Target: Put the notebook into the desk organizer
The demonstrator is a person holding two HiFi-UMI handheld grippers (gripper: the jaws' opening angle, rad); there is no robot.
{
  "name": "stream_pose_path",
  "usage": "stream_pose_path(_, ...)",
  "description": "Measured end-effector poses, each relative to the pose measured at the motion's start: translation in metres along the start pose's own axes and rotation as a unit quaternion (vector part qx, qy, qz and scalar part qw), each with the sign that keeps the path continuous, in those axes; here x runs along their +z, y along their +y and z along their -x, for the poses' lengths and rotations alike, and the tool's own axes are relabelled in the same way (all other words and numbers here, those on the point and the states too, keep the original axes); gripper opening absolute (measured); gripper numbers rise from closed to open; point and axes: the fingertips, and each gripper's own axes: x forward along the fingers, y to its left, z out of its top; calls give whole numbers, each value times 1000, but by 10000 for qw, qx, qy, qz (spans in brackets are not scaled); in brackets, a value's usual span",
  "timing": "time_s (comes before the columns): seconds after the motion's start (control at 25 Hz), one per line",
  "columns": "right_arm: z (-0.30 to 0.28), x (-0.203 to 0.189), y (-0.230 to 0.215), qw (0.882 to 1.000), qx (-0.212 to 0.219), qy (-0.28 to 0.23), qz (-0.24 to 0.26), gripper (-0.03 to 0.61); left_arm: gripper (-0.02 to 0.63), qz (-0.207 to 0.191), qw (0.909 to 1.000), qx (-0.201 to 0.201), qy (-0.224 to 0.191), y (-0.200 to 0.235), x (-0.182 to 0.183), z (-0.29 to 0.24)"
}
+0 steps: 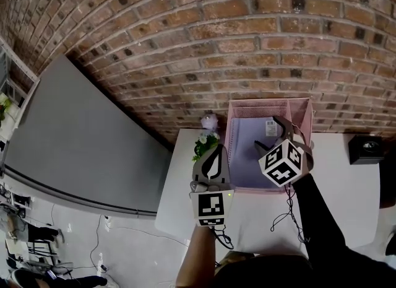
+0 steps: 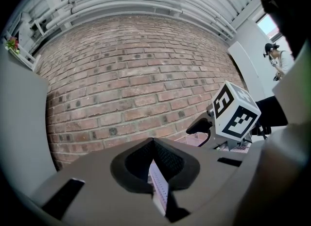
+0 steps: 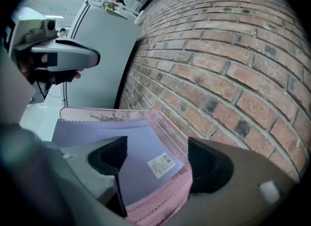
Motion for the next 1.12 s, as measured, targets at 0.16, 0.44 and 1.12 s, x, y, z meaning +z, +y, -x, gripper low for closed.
stream_pose_path(0.16, 2, 0, 3, 10000, 58, -33, -21, 382, 8, 8, 10000, 71, -24, 1, 4, 3)
stream_pose_path(0.44, 11, 2, 8, 9994, 203, -204, -181, 382, 8, 25, 9998, 197, -5, -3, 9, 12)
stream_pose_path(1.12, 71, 3, 18, 9865, 752, -1273, -701, 382, 9, 139, 9979, 610, 140, -29, 21, 51)
